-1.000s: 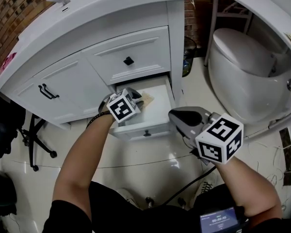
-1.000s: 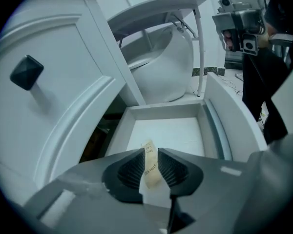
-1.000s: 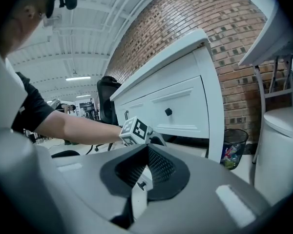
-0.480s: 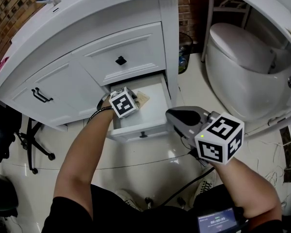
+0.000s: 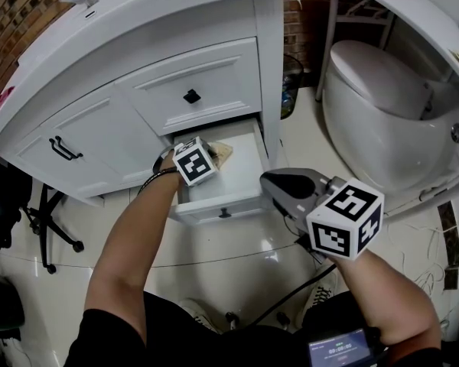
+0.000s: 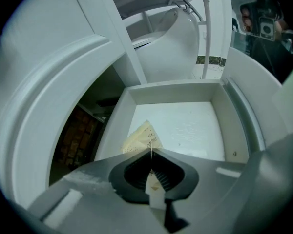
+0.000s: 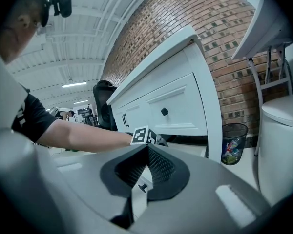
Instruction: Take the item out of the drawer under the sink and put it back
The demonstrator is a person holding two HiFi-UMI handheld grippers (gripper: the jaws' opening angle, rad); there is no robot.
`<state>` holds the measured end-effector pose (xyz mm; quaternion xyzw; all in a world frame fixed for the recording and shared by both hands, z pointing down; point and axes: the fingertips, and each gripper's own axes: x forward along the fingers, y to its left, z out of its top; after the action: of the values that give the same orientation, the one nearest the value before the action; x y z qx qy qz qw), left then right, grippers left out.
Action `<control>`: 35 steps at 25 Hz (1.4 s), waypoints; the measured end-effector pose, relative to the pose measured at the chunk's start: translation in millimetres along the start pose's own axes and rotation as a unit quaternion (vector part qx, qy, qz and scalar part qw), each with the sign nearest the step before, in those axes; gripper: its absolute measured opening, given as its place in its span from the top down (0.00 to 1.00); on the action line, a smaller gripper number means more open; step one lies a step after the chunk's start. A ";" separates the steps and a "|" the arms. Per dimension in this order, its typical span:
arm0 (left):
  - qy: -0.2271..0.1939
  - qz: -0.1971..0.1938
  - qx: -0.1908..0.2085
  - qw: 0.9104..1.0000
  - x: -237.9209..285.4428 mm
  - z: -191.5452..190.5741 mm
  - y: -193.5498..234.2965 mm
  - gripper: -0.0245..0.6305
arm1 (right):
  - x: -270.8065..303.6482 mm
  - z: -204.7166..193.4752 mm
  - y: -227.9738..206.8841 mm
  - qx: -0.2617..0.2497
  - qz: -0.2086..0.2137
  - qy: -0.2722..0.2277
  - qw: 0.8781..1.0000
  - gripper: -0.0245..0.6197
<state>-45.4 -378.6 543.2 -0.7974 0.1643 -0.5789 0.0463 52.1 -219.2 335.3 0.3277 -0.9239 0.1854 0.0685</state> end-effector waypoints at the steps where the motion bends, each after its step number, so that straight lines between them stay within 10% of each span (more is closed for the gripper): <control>1: -0.003 -0.001 -0.002 1.000 -2.8 1.4 -0.6 0.95 | -0.8 1.1 0.5 -0.001 0.000 -0.001 1.000 0.96; 20: -0.154 0.078 -0.075 0.982 -148.4 33.1 -5.2 0.95 | -8.9 17.4 27.7 -0.015 0.009 -0.027 0.999 0.96; 28: -0.278 0.109 -0.118 0.947 -237.8 38.2 -42.0 0.95 | -13.8 19.0 32.5 -0.025 -0.006 -0.030 0.999 0.96; 35: -0.383 0.130 -0.203 0.892 -298.1 16.9 -60.8 0.95 | -12.5 22.1 40.7 -0.023 -0.007 -0.034 0.999 0.96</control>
<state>-99.1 -229.2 283.2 -0.9207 0.3502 -0.1714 0.0175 36.0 -191.4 299.7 0.3389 -0.9273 0.1523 0.0458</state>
